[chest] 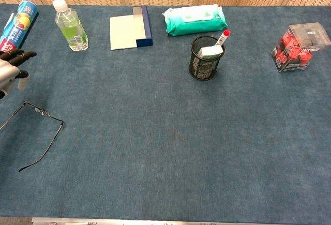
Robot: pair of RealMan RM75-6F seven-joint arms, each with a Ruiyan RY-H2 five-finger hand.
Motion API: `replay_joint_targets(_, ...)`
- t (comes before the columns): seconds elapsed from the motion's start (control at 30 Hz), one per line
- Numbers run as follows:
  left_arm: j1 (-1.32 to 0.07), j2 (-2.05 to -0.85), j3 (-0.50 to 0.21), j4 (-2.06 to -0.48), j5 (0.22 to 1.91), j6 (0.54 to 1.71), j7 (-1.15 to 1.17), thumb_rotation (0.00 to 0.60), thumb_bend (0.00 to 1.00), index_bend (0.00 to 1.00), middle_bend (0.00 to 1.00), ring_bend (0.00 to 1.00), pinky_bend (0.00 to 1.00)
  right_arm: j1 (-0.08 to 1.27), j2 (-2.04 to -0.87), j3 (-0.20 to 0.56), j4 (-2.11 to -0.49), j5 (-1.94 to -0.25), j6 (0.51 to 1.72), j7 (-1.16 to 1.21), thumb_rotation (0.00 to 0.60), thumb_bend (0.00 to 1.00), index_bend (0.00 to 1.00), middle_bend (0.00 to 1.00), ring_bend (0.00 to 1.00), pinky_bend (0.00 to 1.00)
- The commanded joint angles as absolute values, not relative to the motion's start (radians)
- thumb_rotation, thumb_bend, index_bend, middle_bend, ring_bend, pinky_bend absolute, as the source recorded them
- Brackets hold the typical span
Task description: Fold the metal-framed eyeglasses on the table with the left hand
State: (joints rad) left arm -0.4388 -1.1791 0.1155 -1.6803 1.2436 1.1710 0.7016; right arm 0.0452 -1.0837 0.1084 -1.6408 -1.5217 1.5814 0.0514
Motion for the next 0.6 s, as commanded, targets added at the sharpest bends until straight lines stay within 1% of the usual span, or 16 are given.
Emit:
replay_joint_targets(0.03, -0.394, -1.123, 0.119, -1.714, 1.277, 1.184, 0.551, 0.6, 0.84, 0.5, 0.0, 0.0, 0.17, 0.044, -1.083, 0.109, -1.642, -1.522, 1.584, 0.052, 0.6, 0.54, 0.59, 0.52, 0.36, 0.36)
replay_joint_targets(0.23, -0.368, -1.079, 0.133, -1.701, 1.334, 1.156, 0.347, 0.6, 0.84, 0.54, 0.0, 0.0, 0.17, 0.044, -1.082, 0.111, -1.643, -1.522, 1.588, 0.051, 0.6, 0.54, 0.59, 0.52, 0.36, 0.36)
replay_joint_targets(0.4, -0.355, -1.083, 0.134, -1.673, 1.356, 1.145, 0.277, 0.6, 0.84, 0.55, 0.0, 0.0, 0.17, 0.044, -1.082, 0.111, -1.643, -1.523, 1.587, 0.049, 0.6, 0.54, 0.59, 0.52, 0.36, 0.36)
replay_joint_targets(0.6, -0.353, -1.088, 0.134, -1.661, 1.353, 1.093, 0.214, 0.6, 0.84, 0.56, 0.0, 0.0, 0.17, 0.044, -1.082, 0.112, -1.642, -1.522, 1.588, 0.05, 0.6, 0.54, 0.59, 0.52, 0.36, 0.36)
